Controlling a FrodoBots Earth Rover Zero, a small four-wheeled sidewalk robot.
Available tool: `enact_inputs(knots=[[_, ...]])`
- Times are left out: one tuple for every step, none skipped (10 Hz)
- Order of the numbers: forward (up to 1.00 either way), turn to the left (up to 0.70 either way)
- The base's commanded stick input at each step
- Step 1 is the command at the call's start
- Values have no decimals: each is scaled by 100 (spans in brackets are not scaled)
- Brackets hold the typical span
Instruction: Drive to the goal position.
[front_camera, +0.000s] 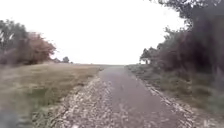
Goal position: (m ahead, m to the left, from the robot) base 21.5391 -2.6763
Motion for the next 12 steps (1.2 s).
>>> enact_inputs(knots=[[100,0],[100,0],[100,0],[100,0],[100,0],[100,0],[100,0],[100,0],[100,0],[100,0],[100,0],[100,0]])
